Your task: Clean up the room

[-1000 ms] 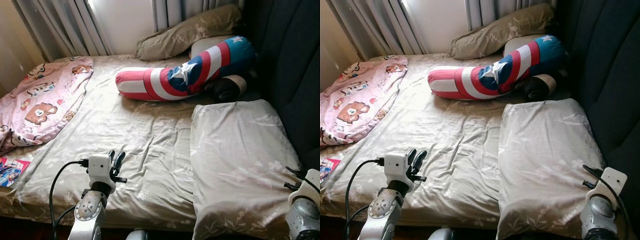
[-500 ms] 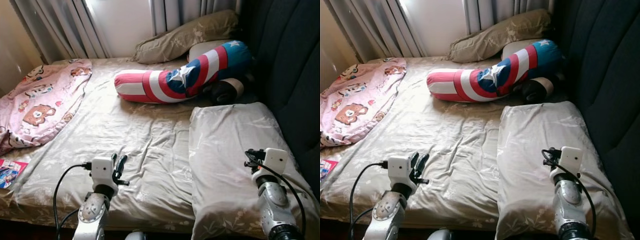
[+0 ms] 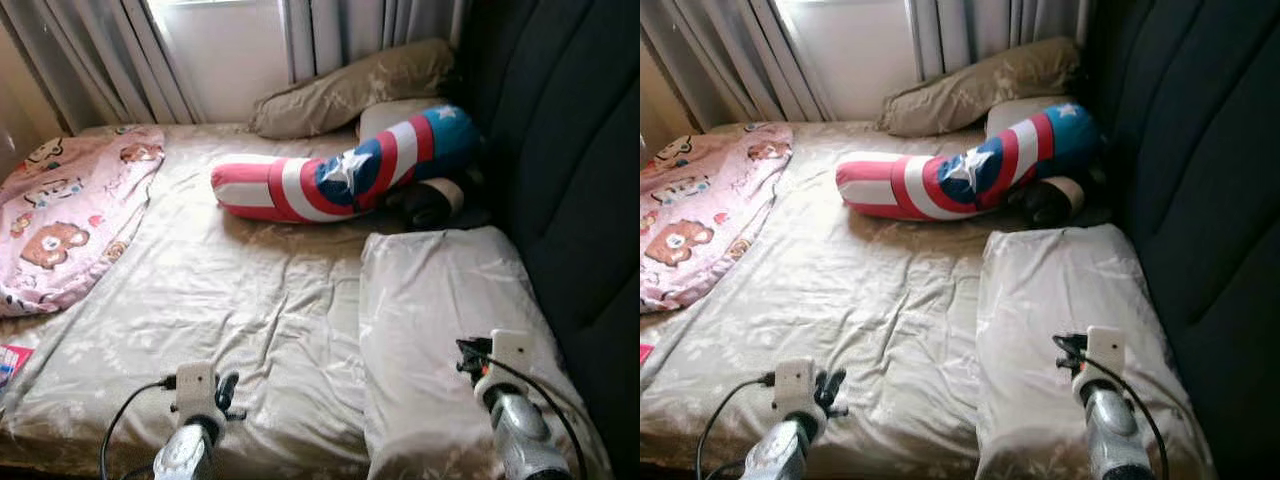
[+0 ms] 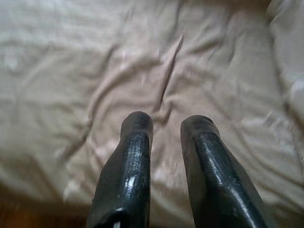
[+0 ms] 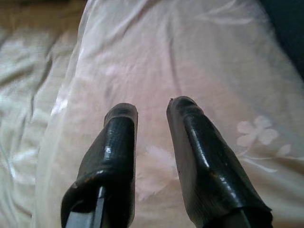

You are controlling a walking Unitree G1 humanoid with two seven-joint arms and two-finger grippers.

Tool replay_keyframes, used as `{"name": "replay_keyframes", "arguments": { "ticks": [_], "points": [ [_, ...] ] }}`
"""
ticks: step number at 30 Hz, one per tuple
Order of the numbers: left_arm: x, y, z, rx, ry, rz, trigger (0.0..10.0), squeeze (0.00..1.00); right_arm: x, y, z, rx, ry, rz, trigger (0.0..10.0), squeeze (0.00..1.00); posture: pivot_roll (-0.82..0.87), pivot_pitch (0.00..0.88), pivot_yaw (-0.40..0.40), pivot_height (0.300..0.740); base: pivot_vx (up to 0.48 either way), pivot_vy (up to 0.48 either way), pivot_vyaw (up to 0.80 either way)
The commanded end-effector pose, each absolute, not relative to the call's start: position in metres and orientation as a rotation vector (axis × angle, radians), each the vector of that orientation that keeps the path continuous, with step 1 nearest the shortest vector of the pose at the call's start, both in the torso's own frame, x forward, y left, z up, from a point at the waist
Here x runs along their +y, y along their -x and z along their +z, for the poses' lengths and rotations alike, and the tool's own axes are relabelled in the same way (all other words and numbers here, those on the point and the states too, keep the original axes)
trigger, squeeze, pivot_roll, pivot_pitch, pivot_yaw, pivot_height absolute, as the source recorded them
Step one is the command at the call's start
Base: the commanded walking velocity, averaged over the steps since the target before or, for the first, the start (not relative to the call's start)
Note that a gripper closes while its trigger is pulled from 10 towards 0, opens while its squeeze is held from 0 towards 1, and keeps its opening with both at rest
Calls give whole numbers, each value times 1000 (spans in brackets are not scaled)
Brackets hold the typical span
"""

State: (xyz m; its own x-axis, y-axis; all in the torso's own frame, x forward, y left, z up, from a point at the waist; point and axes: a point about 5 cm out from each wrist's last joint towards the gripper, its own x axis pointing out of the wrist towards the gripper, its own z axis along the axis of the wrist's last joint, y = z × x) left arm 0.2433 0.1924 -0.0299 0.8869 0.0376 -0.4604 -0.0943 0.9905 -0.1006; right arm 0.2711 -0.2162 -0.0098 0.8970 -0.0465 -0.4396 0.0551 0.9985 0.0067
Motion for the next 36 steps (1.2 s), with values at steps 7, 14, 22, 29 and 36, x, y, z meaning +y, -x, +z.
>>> {"name": "replay_keyframes", "arguments": {
  "ticks": [7,14,22,29,36],
  "points": [
    [195,-204,-68,768,61,94,10000,0,-202,-229,-53,726,-26,-54,10000,0,-83,0,71,740,0,0,0],
    [193,-202,-70,779,61,88,10000,0,-208,-207,-65,769,-89,-130,10000,0,-83,0,73,740,0,0,0],
    [196,-191,-76,822,55,91,10000,0,-206,-194,-73,791,-116,-174,10000,0,-85,0,82,740,0,0,0],
    [200,-187,-78,840,50,97,10000,0,-202,-191,-75,810,-76,-142,10000,0,-93,0,89,740,0,142,0],
    [199,-188,-77,839,48,91,10000,0,-202,-188,-76,828,-63,-124,10000,0,-104,0,76,740,0,255,0]
  ]
}}
